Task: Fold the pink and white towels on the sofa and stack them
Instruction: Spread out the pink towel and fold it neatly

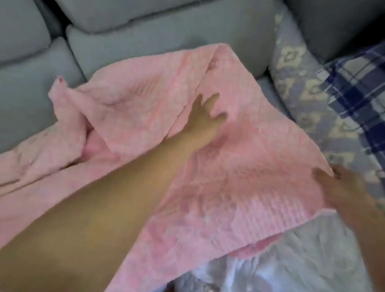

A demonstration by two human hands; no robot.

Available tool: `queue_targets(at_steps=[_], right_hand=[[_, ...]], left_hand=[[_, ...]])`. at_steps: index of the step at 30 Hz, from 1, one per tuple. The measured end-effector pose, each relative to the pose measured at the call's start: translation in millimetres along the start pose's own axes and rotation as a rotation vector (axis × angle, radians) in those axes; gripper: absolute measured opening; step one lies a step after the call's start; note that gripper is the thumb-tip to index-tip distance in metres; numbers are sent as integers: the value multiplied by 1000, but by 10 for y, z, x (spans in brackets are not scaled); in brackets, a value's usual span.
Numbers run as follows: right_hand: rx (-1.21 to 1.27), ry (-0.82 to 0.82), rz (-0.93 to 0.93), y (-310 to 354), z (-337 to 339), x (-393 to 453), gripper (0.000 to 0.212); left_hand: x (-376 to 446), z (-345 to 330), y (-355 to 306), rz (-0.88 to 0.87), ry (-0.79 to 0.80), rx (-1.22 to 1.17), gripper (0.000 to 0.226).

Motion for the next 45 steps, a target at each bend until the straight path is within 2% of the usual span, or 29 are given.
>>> queue_targets(at_steps=[2,3,4,6,8,11,12,13,15,17,18,20,23,25,27,28,31,33,34,36,38,40,41,43,45], right_hand=[[-53,182,-56,-435,-444,150,75],[-100,268,-75,-678,-590,226,77],[-165,301,-107,-889,-665,272,67],[-371,283,-109,-1117,-750,323,50],[-615,312,-96,-1271,-780,328,57],[-1261,235,129,-1276,-755,326,56],[-1304,247,134,-1191,-720,238,55],[-1235,304,141,-1038,-703,79,54],[-674,517,-22,-603,-720,-328,39],[-62,715,-178,-178,-782,-673,26],[125,738,-186,26,-811,-702,27],[297,689,-204,298,-852,-606,33],[585,576,-238,403,-868,-228,34],[888,424,-268,163,-733,108,36],[991,249,-310,-261,-704,294,36],[905,217,-343,-475,-805,274,28],[472,364,-445,-1029,-1456,-95,23],[286,433,-471,-1241,-1863,-345,34],[192,416,-455,-1288,-2011,-428,45],[-34,257,-279,-1252,-2210,-452,66],[-351,40,55,-1004,-2412,-544,62],[-602,-17,338,-775,-2734,-718,65],[-701,0,368,-702,-2888,-775,73],[-836,18,306,-701,-3076,-645,85],[-779,2,144,-726,-3015,-437,80]], left_hand=[[-940,-299,651,-101,56,249,56],[-1454,-386,962,-128,69,354,55],[-1906,-416,1231,-131,79,450,54],[-2706,-328,1567,-76,-21,519,51],[-3305,-263,1685,13,-64,498,46],[-3755,-494,1738,72,70,443,41],[-3795,-601,1714,108,143,390,42],[-3789,-705,1647,119,203,342,40],[-3648,-936,1456,83,319,264,40],[-3397,-1138,1238,35,333,203,67],[-3227,-1196,1134,-4,260,171,81],[-2886,-1171,989,10,49,125,93],[-2454,-927,1030,140,-192,155,80],[-2290,-776,1126,159,-169,267,69],[-2322,-675,1270,153,-60,437,64],[-2404,-620,1350,140,-17,505,63],[-2770,-484,1630,97,73,612,54],[-3086,-453,1847,204,146,565,44],[-3255,-456,1941,275,188,526,41],[-3557,-479,2081,364,250,487,39],[-3785,-499,2170,426,287,472,40],[-3926,-525,2257,508,333,462,41],[-3961,-545,2280,536,360,461,41],[-3977,-580,2272,559,388,457,38],[-3911,-630,2222,558,381,432,36]])
Point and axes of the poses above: each hand's wrist, its own x-axis towards the middle knuckle, its own z-axis out of the back of the hand, y = z × x, the point moved 6 cm from there along x, towards the middle knuckle, and after that the axes turned 10 degrees about -z, right-handed, at the moved point
